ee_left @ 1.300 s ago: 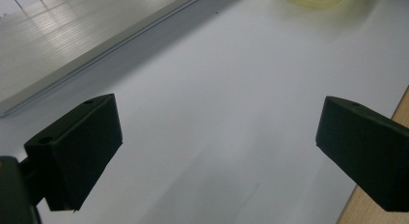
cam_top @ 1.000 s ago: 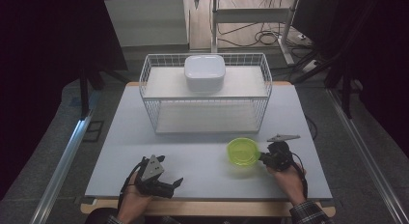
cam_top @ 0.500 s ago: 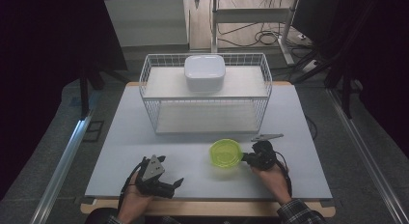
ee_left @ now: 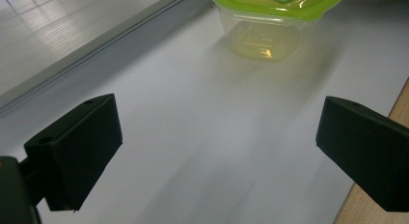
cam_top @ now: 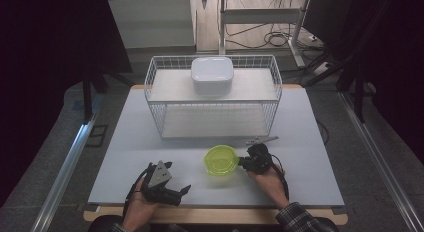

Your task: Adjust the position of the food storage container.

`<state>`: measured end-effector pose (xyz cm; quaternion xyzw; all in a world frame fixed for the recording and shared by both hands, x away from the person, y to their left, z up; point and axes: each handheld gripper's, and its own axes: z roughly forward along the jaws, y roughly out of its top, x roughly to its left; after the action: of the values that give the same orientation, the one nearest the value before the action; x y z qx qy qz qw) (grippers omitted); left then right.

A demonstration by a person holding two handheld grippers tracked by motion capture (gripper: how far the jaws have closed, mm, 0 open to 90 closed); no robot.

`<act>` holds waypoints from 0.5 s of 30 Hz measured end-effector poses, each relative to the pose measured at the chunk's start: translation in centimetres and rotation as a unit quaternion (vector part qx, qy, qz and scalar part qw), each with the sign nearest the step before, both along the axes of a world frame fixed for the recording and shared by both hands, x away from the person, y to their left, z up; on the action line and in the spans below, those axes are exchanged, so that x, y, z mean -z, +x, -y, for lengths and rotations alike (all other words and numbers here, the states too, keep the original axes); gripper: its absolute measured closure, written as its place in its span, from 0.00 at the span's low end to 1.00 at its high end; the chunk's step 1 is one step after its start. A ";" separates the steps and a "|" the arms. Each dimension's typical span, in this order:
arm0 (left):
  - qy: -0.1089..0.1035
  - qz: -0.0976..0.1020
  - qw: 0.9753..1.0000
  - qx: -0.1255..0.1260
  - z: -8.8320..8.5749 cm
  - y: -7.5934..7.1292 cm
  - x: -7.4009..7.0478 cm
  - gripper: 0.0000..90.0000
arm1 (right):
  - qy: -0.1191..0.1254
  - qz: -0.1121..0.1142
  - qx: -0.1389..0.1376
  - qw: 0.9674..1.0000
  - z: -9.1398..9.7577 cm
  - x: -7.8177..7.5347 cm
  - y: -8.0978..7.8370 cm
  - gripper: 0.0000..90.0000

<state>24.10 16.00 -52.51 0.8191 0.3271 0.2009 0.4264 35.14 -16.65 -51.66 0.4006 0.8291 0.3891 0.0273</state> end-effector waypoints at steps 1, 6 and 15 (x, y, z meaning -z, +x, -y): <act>0.000 0.000 1.000 0.000 0.0 0.0 0.0 0.02 | 0.000 0.000 0.000 1.000 0.0 0.0 0.0 1.00; 0.000 0.000 1.000 0.001 0.0 0.0 0.0 0.02 | 0.000 -0.002 -0.002 1.000 -0.9 0.2 0.7 1.00; 0.001 -0.003 1.000 0.002 0.0 0.0 0.0 0.02 | -0.024 0.028 0.010 0.999 -0.3 -0.2 1.0 0.96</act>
<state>24.08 16.04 -52.50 0.8210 0.3264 0.1978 0.4247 36.13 -16.38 -51.43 0.3972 0.8330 0.3799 0.0640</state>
